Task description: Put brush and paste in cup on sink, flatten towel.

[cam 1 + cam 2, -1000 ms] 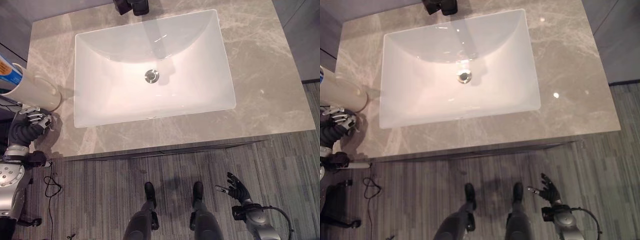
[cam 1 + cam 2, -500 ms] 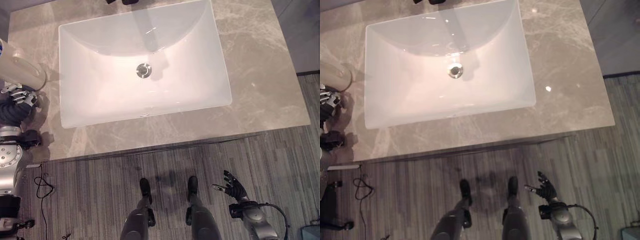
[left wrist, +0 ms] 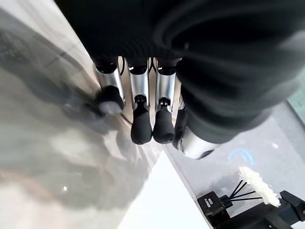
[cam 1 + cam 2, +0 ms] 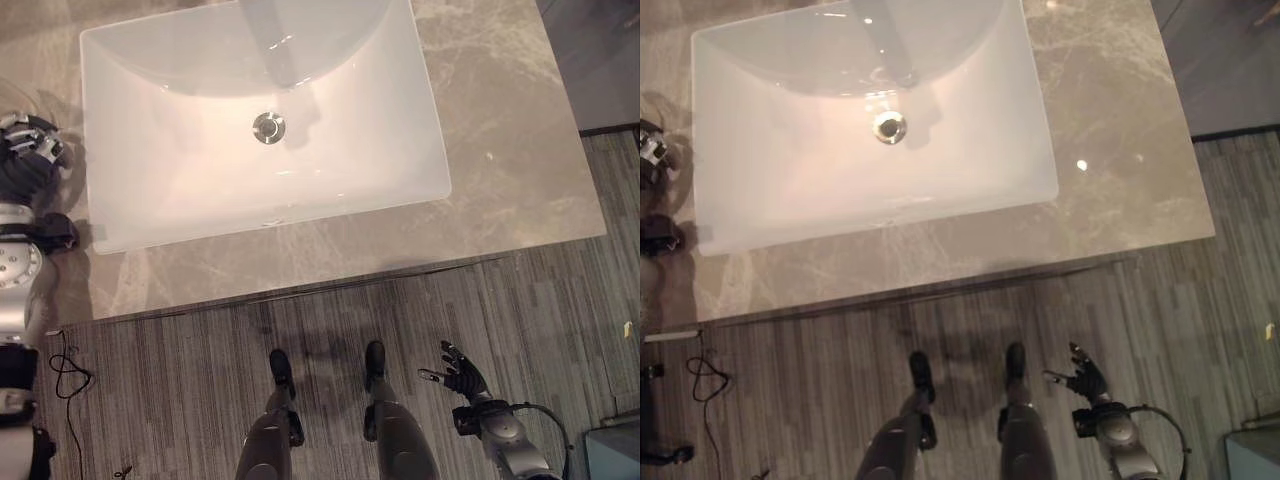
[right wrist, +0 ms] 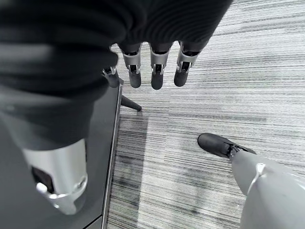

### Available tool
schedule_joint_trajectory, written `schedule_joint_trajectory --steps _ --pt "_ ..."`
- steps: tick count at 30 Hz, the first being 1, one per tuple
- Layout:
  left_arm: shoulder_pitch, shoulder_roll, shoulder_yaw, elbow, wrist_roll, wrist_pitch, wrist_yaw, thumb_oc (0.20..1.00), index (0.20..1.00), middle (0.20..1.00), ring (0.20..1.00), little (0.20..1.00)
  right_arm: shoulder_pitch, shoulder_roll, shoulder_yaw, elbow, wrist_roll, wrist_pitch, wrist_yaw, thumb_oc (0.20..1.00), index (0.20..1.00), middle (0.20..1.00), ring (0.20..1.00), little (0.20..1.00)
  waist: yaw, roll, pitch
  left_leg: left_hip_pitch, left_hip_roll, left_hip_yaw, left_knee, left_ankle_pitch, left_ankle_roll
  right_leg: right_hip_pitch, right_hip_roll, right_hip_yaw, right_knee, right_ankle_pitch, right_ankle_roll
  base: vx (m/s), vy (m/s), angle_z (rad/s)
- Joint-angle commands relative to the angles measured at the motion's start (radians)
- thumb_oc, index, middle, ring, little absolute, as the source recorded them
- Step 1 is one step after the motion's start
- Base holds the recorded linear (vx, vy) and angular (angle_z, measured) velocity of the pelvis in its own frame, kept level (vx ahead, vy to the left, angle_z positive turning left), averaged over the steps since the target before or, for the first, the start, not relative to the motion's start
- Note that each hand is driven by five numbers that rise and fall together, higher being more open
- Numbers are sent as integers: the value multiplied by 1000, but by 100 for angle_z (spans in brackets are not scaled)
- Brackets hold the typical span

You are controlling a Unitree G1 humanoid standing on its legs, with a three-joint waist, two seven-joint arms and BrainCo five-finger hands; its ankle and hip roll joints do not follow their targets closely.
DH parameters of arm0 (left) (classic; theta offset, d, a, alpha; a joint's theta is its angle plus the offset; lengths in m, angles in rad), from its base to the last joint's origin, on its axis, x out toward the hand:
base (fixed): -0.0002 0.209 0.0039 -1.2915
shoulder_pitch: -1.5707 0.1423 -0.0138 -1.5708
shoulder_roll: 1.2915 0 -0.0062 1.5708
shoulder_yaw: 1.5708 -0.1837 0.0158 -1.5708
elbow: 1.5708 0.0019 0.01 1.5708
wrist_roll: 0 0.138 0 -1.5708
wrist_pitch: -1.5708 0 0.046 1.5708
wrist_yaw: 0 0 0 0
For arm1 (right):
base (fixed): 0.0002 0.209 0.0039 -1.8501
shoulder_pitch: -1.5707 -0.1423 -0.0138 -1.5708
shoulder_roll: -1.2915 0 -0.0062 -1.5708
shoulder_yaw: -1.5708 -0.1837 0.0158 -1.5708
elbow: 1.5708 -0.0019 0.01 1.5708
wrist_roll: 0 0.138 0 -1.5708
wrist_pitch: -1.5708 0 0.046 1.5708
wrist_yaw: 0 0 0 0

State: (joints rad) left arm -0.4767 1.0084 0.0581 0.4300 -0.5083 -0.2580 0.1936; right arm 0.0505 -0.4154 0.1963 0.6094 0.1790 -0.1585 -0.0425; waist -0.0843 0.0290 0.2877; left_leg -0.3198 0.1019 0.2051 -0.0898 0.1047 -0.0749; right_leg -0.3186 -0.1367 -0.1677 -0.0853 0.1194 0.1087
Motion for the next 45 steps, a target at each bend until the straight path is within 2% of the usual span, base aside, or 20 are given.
schedule_joint_trajectory --steps 1,4,8,10,11,13,18,20,22,23,25,29,32,35,36,38,40,42,45 --pt "-45 42 -46 104 13 9 20 200 200 200 200 200 -8 -13 17 -8 1 -36 -10 1000 1000 1000 1000 1000 -14 -22 -5 -3 15 -37 3 -7 -33 17 -89 18 -2 29 103 0 0 0" --pt "-78 38 -75 85 -11 -5 26 200 200 200 200 200 -17 -2 34 21 10 -36 -18 1000 1000 1000 1000 1000 -15 -25 -4 -11 16 -43 3 -5 -33 11 -86 19 -2 27 104 0 0 0" --pt "42 9 -36 -88 0 -27 -7 200 200 200 200 200 0 3 27 25 5 -36 -18 1000 1000 1000 1000 1000 -5 -25 -13 0 13 -50 3 -10 -32 27 -85 18 -2 18 100 0 0 0" --pt "144 -34 -3 -203 -17 -44 -44 200 200 200 200 200 8 6 15 45 -2 -35 -20 1000 1000 1000 1000 1000 3 -24 -22 17 11 -54 3 -16 -30 47 -84 13 -2 7 97 34 -4 1" --pt "151 -35 3 -206 -16 -43 -44 200 200 200 200 200 8 5 18 45 -2 -35 -20 1000 1000 1000 1000 1000 1 -23 -22 18 11 -54 3 -17 -30 48 -84 13 -2 7 97 43 -4 0" --pt "255 -85 40 -297 -42 -55 -90 200 200 200 200 200 16 9 7 65 -13 -31 -10 1000 1000 1000 1000 1000 10 -25 -36 50 8 -57 3 -30 -25 83 -85 11 -2 -2 93 40 4 1" --pt "408 -200 90 -438 -72 -67 -130 200 200 200 200 200 40 13 -16 81 -38 -28 2 1000 1000 1000 1000 1000 21 -33 -60 127 -4 -65 3 -56 -12 164 -93 -3 8 -22 87 44 25 4" --pt "430 -223 101 -453 -80 -67 -136 200 200 200 200 200 44 18 -19 87 -41 -28 4 1000 1000 1000 1000 1000 22 -36 -70 139 -7 -66 3 -59 -8 175 -96 -3 12 -23 86 47 41 18" --pt "511 -298 131 -508 -101 -81 -163 200 200 200 200 200 63 28 -35 95 -54 -26 17 1000 1000 1000 1000 1000 28 -43 -100 189 -18 -65 3 -75 2 218 -104 -8 31 -38 88 61 88 21" --pt "514 -299 133 -510 -101 -80 -163 200 200 200 200 200 64 27 -34 94 -54 -26 17 1000 1000 1000 1000 1000 27 -43 -99 192 -18 -65 3 -76 2 221 -105 -8 31 -39 89 27 102 3" --pt "603 -365 161 -567 -107 -84 -200 200 200 200 200 200 86 38 -49 124 -80 -21 31 1000 1000 1000 1000 1000 35 -53 -144 253 -37 -62 3 -104 21 271 -123 -10 51 -45 96 73 157 3" --pt "655 -402 179 -594 -121 -93 -223 200 200 200 200 200 100 47 -74 134 -79 -22 41 1000 1000 1000 1000 1000 40 -58 -174 291 -64 -63 3 -125 40 303 -145 -1 69 -32 106 47 116 1" --pt "717 -433 198 -618 -123 -95 -249 200 200 200 200 200 101 40 -94 153 -92 -25 43 1000 1000 1000 1000 1000 49 -57 -198 309 -112 -65 28 -151 67 314 -184 27 84 15 123 12 204 -2" --pt "740 -433 198 -624 -124 -90 -274 200 200 200 200 200 101 38 -95 153 -94 -25 48 1000 1000 1000 1000 1000 57 -54 -197 307 -120 -53 47 -162 83 288 -180 26 143 -2 118 -59 170 -5" --pt "727 -432 182 -612 -123 -87 -272 200 200 200 200 200 98 42 -92 156 -89 -28 45 1000 1000 1000 1000 1000 51 -48 -194 304 -112 -54 48 -157 84 275 -142 41 181 -39 107 -26 54 -8" --pt "696 -433 159 -586 -127 -88 -273 200 200 200 200 200 101 48 -79 157 -66 -37 49 1000 1000 1000 1000 1000 28 -39 -190 305 -109 -67 53 -156 89 232 -33 105 211 -116 74 -16 73 -12" --pt "686 -431 145 -577 -117 -84 -271 200 200 200 200 200 114 53 -61 155 -47 -47 55 1000 1000 1000 1000 1000 19 -37 -200 305 -116 -65 54 -152 92 208 35 120 201 -133 42 17 47 20" --pt "670 -441 132 -576 -108 -83 -259 200 200 200 200 200 115 54 -46 163 -42 -50 50 1000 1000 1000 1000 1000 23 -40 -196 318 -129 -60 55 -156 96 183 73 76 175 -113 12 23 11 21" --pt "664 -454 127 -580 -103 -85 -250 200 200 200 200 200 125 52 -43 148 -42 -48 48 1000 1000 1000 1000 1000 12 -35 -185 334 -134 -64 64 -167 97 169 88 57 172 -110 0 36 -29 -11"
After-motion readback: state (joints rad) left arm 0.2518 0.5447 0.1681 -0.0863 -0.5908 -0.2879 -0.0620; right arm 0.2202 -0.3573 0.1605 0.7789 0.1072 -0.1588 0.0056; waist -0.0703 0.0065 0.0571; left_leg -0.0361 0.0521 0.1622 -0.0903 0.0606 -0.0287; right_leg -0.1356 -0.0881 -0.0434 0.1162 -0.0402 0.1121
